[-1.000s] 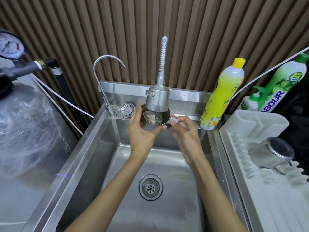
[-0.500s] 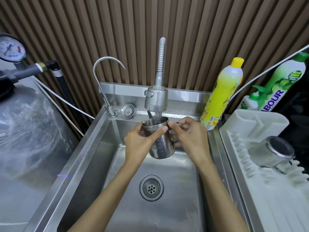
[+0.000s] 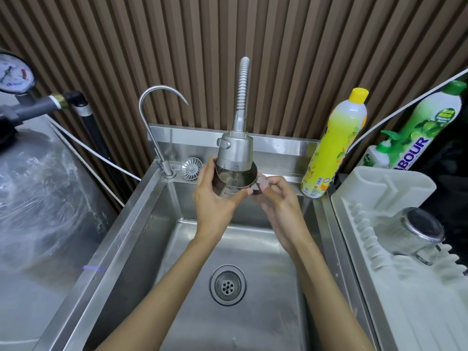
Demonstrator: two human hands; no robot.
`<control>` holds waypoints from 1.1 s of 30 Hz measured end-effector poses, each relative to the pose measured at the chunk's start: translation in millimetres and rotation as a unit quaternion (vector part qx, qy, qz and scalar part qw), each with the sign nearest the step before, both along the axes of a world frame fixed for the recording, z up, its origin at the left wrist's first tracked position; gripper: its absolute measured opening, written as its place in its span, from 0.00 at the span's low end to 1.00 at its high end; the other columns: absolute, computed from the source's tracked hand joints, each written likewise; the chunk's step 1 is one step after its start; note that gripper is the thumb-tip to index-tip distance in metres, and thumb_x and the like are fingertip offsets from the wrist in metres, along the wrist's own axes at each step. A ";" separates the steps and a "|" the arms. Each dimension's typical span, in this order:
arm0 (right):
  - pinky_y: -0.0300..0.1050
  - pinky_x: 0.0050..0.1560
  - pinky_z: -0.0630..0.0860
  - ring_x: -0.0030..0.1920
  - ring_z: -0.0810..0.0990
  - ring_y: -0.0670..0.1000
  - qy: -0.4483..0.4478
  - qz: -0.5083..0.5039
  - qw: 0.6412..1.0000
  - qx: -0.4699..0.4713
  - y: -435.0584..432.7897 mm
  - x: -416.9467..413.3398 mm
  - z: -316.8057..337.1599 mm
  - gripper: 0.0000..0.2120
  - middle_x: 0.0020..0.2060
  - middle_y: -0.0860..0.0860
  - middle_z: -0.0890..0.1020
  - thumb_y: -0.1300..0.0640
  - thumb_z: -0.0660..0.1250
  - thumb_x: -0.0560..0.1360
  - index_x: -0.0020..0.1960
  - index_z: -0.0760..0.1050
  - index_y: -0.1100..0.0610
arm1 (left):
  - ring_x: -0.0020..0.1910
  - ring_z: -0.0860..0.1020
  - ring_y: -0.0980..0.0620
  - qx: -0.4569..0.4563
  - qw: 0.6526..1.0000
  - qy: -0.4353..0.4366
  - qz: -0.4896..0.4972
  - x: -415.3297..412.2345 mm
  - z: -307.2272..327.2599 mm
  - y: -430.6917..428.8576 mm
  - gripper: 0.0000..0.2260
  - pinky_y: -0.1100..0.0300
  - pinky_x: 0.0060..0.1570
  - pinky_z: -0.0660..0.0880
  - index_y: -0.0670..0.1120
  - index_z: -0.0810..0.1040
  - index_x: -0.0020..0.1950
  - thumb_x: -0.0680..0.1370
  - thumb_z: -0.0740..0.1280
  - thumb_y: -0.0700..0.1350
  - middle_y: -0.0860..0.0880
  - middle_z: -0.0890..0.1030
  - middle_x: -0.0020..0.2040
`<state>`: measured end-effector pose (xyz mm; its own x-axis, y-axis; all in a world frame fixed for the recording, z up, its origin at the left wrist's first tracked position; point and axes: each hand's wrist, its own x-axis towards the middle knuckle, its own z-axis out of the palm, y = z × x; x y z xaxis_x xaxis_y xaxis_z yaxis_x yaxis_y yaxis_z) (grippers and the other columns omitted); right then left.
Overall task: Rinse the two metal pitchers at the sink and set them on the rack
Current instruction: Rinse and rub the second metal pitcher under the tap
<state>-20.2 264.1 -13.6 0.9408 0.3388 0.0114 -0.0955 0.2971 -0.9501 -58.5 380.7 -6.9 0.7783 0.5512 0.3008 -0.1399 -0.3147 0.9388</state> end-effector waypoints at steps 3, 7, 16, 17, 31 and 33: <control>0.55 0.58 0.77 0.50 0.81 0.55 0.034 0.002 0.999 0.032 2.3 -4.4 -2.2 0.06 0.41 0.54 0.82 0.62 0.61 0.78 0.42 0.69 0.59 | 0.59 0.72 0.54 0.137 0.990 0.003 0.036 -8.8 7.2 0.0 0.39 0.71 0.59 0.66 0.42 0.71 0.67 0.60 0.77 0.55 0.47 0.74 0.59; 0.48 0.41 0.82 0.41 0.83 0.50 0.008 -0.035 0.998 -0.055 2.5 -12.9 9.7 0.08 0.38 0.51 0.83 0.58 0.65 0.76 0.40 0.71 0.57 | 0.56 0.73 0.50 0.188 0.979 0.038 0.070 -15.8 14.3 2.3 0.37 0.65 0.56 0.68 0.44 0.74 0.63 0.61 0.75 0.63 0.49 0.73 0.52; 0.48 0.45 0.78 0.41 0.82 0.53 -0.172 -0.195 0.876 -0.406 -15.7 -19.3 49.9 0.12 0.37 0.53 0.84 0.49 0.71 0.70 0.35 0.72 0.52 | 0.44 0.77 0.69 0.025 0.989 0.133 -0.053 -15.2 -1.4 -4.0 0.16 0.82 0.43 0.67 0.63 0.76 0.43 0.60 0.74 0.64 0.59 0.82 0.44; 0.47 0.45 0.77 0.42 0.82 0.53 -0.187 -0.199 0.868 -0.414 -17.1 -20.1 50.5 0.11 0.37 0.53 0.84 0.50 0.71 0.71 0.36 0.72 0.53 | 0.45 0.78 0.68 0.012 0.988 0.137 -0.070 -12.8 -3.4 -4.9 0.17 0.80 0.44 0.68 0.62 0.77 0.44 0.60 0.75 0.63 0.59 0.83 0.44; 0.54 0.67 0.70 0.65 0.74 0.58 0.047 0.017 0.995 0.091 4.7 5.4 -7.2 0.09 0.62 0.57 0.78 0.66 0.62 0.77 0.39 0.67 0.58 | 0.54 0.74 0.67 0.017 1.000 -0.019 0.001 3.5 -2.1 4.6 0.36 0.71 0.56 0.70 0.44 0.74 0.63 0.57 0.80 0.44 0.53 0.75 0.55; 0.58 0.67 0.70 0.65 0.73 0.61 0.075 0.024 0.992 0.096 9.1 -0.1 -13.0 0.08 0.56 0.58 0.80 0.64 0.62 0.77 0.40 0.68 0.58 | 0.51 0.71 0.75 0.063 0.998 -0.019 0.018 -2.4 1.1 6.5 0.35 0.80 0.50 0.64 0.46 0.74 0.64 0.58 0.80 0.42 0.57 0.73 0.52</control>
